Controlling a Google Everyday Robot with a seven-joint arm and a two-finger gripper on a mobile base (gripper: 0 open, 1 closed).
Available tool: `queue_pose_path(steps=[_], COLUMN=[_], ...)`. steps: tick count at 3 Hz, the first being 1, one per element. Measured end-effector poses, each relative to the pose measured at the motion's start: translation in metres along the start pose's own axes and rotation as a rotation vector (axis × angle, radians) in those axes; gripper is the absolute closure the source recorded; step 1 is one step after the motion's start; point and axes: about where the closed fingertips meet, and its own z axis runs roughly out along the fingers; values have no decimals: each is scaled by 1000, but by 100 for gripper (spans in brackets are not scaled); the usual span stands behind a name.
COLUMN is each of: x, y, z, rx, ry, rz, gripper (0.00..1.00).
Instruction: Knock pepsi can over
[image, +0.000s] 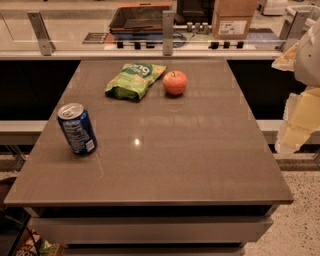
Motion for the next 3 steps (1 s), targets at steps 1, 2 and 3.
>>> queue_pose_path(steps=[1, 2, 3], x=[0, -6, -20], y=[0, 1, 3], z=[0, -3, -1], rx=[0, 11, 11], ry=[0, -31, -119], rz=[0, -4, -4], gripper=[0, 0, 0])
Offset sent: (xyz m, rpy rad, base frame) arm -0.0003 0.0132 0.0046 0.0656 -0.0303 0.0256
